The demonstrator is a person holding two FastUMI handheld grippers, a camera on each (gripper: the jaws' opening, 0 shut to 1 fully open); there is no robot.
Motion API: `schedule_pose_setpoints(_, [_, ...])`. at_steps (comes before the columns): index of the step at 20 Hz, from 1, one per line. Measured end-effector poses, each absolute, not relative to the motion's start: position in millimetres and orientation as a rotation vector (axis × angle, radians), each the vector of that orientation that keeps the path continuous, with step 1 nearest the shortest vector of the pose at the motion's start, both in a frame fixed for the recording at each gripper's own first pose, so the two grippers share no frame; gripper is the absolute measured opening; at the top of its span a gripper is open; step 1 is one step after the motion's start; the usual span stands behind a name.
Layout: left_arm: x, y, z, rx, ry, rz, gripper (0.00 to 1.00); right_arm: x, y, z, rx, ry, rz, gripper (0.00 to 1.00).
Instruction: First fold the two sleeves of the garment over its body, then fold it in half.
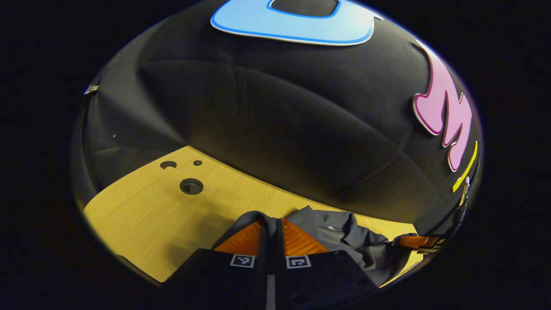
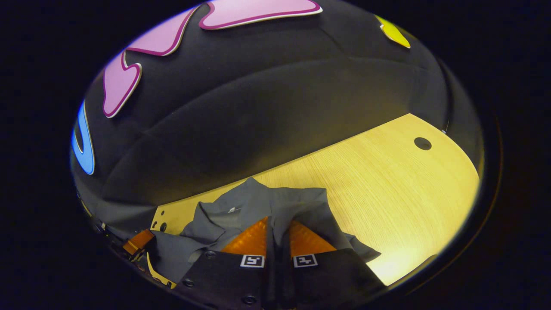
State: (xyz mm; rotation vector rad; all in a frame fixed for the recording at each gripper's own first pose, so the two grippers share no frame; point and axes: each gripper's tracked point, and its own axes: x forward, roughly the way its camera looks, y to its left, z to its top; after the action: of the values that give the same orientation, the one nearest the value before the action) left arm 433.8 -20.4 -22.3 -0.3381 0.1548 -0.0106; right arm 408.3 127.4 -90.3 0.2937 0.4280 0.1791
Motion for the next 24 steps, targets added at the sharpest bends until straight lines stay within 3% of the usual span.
schedule_pose_setpoints(1, [434,-19,-21,-0.327,0.155,-0.004,0.18,410,127,-92,0.294,0.427,0.177,0.12])
schedule_pose_setpoints(2, [433,-17,-22,-0.313,0.160,-0.006,0.12,412,127,-92,0.289,0.424,0.177,0.19])
schedule_pose_setpoints(3, [431,-16,-21,-0.297,0.165,-0.003,0.27,405,126,-87,0.284,0.417,0.182,0.11])
schedule_pose_setpoints(4, [428,-15,-20,-0.283,0.170,-0.003,0.20,406,123,-86,0.268,0.408,0.180,0.19])
schedule_pose_setpoints(5, [423,-17,-17,-0.273,0.175,-0.007,0.29,403,121,-79,0.252,0.394,0.183,0.27])
schedule_pose_setpoints(6, [417,-21,-13,-0.267,0.178,-0.011,0.38,399,120,-74,0.234,0.378,0.187,0.36])
schedule_pose_setpoints(8, [400,-25,-1,-0.265,0.175,-0.020,0.64,386,119,-60,0.200,0.347,0.204,0.81])
schedule_pose_setpoints(9, [391,-26,8,-0.260,0.162,-0.022,0.81,378,115,-51,0.184,0.325,0.203,0.81])
schedule_pose_setpoints(10, [381,-26,14,-0.249,0.151,-0.022,0.88,369,112,-41,0.175,0.300,0.200,0.81])
schedule_pose_setpoints(11, [368,-26,22,-0.235,0.142,-0.023,0.95,360,109,-32,0.170,0.279,0.199,0.96])
schedule_pose_setpoints(19, [226,-20,90,-0.124,0.014,-0.022,0.96,247,62,55,0.081,0.058,0.120,0.99])
schedule_pose_setpoints(24, [142,-23,99,-0.090,-0.034,-0.064,0.96,161,50,84,0.054,-0.034,0.102,0.98])
